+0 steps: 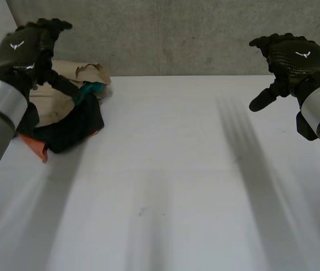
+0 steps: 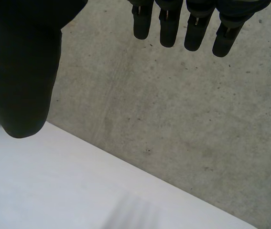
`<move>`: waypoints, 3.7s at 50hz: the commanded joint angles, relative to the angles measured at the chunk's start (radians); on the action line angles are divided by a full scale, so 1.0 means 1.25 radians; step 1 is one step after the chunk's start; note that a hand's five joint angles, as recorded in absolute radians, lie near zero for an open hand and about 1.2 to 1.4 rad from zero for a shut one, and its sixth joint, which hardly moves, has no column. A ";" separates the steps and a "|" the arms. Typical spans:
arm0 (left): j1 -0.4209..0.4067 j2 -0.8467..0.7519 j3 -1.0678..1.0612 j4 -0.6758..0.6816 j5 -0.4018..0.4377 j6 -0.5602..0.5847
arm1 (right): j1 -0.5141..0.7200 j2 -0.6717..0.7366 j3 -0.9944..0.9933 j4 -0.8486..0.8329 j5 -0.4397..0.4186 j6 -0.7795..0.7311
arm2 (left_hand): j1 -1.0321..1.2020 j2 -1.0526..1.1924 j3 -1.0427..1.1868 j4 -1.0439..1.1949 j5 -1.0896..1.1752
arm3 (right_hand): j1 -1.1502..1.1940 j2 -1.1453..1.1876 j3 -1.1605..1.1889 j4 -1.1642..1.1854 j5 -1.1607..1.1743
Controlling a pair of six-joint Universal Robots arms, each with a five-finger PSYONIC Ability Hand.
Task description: Fold the laundry.
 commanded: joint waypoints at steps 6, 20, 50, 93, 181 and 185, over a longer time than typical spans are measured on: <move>0.082 -0.388 0.289 0.062 -0.063 0.409 | 0.004 0.001 -0.001 0.001 -0.005 -0.002 | -0.025 -0.029 -0.032 -0.024 -0.039 | -0.041 -0.028 -0.029 -0.027 -0.038; 0.121 -0.647 0.521 0.088 -0.066 0.533 | 0.002 0.004 0.002 0.002 -0.005 -0.007 | 0.952 0.948 0.944 0.953 0.938 | -0.041 -0.028 -0.029 -0.027 -0.038; -0.391 -0.359 0.221 -0.188 -0.086 0.042 | -0.029 0.015 -0.052 0.070 -0.002 -0.039 | 0.307 0.303 0.300 0.308 0.293 | -0.041 -0.028 -0.029 -0.027 -0.038; -0.121 -0.728 0.555 -0.150 0.136 0.648 | 0.233 0.258 0.154 -0.064 0.109 -0.059 | 0.952 0.948 0.944 0.953 0.938 | 0.937 0.950 0.949 0.950 0.940; -0.277 -0.385 -0.047 0.151 -0.219 0.397 | 0.127 0.249 0.237 -0.165 0.067 -0.173 | 0.952 0.948 0.944 0.953 0.938 | 0.937 0.950 0.949 0.950 0.940; -0.270 -0.242 -0.059 0.124 -0.219 0.387 | 0.119 0.117 0.228 -0.146 0.066 -0.240 | 0.952 0.948 0.944 0.953 0.938 | 0.937 0.950 0.949 0.950 0.940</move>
